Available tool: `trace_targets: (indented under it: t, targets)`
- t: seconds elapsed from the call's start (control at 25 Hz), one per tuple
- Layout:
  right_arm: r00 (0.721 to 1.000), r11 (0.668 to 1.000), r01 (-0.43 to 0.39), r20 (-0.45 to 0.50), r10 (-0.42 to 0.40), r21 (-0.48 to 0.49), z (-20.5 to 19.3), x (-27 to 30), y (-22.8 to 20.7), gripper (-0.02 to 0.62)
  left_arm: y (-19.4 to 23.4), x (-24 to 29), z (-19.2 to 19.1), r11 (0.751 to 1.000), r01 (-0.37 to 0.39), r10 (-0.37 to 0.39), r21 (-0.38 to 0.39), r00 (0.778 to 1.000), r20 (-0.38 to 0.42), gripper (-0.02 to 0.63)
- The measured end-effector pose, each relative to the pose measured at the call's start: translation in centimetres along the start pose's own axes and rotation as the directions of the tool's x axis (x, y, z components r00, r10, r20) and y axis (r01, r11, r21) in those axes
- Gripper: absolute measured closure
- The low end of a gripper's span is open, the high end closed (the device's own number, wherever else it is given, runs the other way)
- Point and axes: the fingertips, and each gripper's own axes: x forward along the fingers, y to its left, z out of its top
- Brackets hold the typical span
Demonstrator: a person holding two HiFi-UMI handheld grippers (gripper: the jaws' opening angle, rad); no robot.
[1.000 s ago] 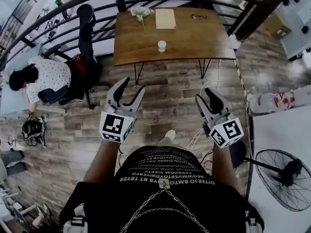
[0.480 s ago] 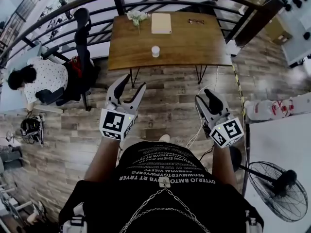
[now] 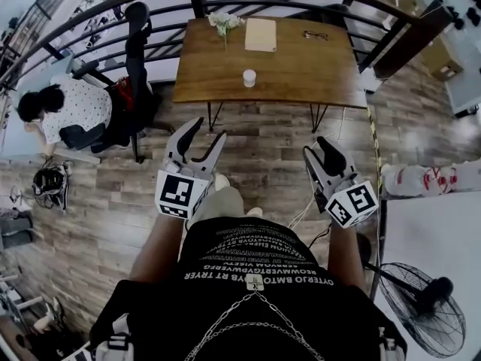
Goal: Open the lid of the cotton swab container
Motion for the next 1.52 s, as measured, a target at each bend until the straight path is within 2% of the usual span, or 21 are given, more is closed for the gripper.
trace_targets:
  t: [0.2,0.4,0.68,0.88,1.04,1.52]
  targets:
    - [1.000,1.000,0.002,-0.005,-0.002,-0.010,0.3,1.1,-0.5,0.423,1.4,1.0,-0.5,0.999,-0.012,0.012,-0.034,1.000,-0.005,0.373]
    - [1.000,1.000,0.022,-0.019,-0.022,0.011,-0.3,2.0,-2.4,0.423,1.7,3.4,-0.7,0.999,0.012,-0.012,-0.034,1.000,-0.013,0.373]
    - [0.999,0.999,0.048,0.008,-0.048,0.021,1.1,4.6,-5.0,0.425,3.3,7.3,0.3,0.999,0.048,-0.048,-0.019,0.999,0.003,0.373]
    - [0.999,0.999,0.048,0.000,-0.048,0.020,1.5,7.4,-7.1,0.425,4.8,11.2,0.1,0.997,0.072,-0.072,0.001,0.997,-0.030,0.373]
    - [0.998,0.997,0.054,0.015,-0.055,0.053,1.7,9.9,-8.6,0.425,6.5,14.0,0.3,0.996,0.092,-0.092,0.014,0.996,-0.016,0.373]
    - [0.997,0.995,0.075,0.013,-0.076,0.064,2.9,18.9,-12.2,0.425,12.9,20.3,-1.0,0.990,0.137,-0.138,-0.033,0.990,-0.030,0.373]
